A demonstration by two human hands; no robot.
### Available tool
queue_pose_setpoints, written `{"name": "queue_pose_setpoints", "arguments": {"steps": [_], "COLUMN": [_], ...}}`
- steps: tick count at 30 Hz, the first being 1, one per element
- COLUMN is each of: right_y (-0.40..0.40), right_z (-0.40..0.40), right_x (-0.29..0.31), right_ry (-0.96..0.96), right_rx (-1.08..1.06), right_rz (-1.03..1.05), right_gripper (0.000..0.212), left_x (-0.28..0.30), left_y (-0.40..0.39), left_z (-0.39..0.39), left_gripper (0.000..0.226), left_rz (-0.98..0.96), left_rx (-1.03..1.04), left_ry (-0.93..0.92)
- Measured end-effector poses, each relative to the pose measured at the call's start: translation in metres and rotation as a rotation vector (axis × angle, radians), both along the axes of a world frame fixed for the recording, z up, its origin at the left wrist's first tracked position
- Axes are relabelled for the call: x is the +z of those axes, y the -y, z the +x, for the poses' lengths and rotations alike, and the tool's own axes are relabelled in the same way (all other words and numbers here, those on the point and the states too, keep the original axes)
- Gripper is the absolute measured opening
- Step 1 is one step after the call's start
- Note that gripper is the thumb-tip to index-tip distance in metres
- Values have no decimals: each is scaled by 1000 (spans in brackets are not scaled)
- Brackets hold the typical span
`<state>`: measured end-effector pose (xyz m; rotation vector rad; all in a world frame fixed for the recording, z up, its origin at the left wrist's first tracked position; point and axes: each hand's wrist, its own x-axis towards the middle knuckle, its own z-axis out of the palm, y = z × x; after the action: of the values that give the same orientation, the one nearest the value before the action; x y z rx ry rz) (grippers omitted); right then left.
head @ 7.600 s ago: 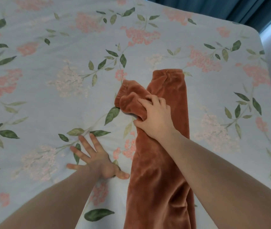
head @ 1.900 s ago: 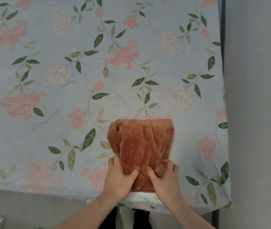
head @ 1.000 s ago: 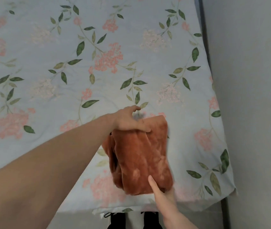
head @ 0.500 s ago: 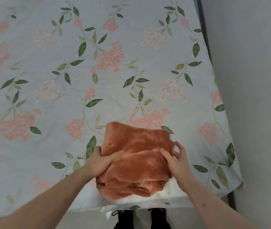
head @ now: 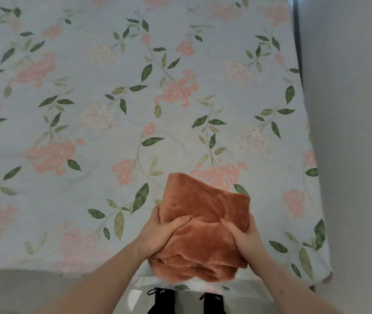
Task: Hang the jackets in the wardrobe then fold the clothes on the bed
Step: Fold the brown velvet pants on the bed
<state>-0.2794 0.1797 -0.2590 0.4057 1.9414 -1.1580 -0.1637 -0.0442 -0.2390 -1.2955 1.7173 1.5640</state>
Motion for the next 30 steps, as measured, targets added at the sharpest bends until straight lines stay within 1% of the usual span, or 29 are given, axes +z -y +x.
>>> {"name": "queue_pose_setpoints", "arguments": {"steps": [2,3,5,8,10,13,16,20,23,24,27,30], "right_y": [-5,-8,-16,-29,-38,-46,-42,-18,11,23,61,99], "right_z": [6,11,20,30,33,31,27,28,36,42,73,114], "right_x": [28,45,82,140,176,230,279,339,373,384,414,435], "right_ry": [-4,-5,8,11,4,-20,-42,-41,-20,-10,-4,-13], "right_rx": [-24,-31,-20,22,58,166,273,447,606,670,851,959], "right_rz": [-25,-38,-64,-91,-120,-140,-186,-304,-380,-409,-467,-507], "right_gripper": [59,53,46,46,48,66,71,73,76,74,74,67], "left_x": [33,51,90,152,195,254,302,352,383,392,409,425], "left_y": [-5,-8,-17,-32,-44,-64,-78,-90,-92,-92,-87,-83], "left_z": [7,13,26,46,58,75,93,126,156,169,214,258], "left_gripper": [71,69,72,78,84,87,90,98,85,84,97,92], "left_rz": [48,61,77,82,74,38,-43,-101,-151,-169,-235,-302], "left_rx": [29,43,64,93,107,178,310,479,600,651,819,984], "left_ry": [-39,-53,-75,-88,-91,-120,-147,-228,-290,-310,-349,-388]}}
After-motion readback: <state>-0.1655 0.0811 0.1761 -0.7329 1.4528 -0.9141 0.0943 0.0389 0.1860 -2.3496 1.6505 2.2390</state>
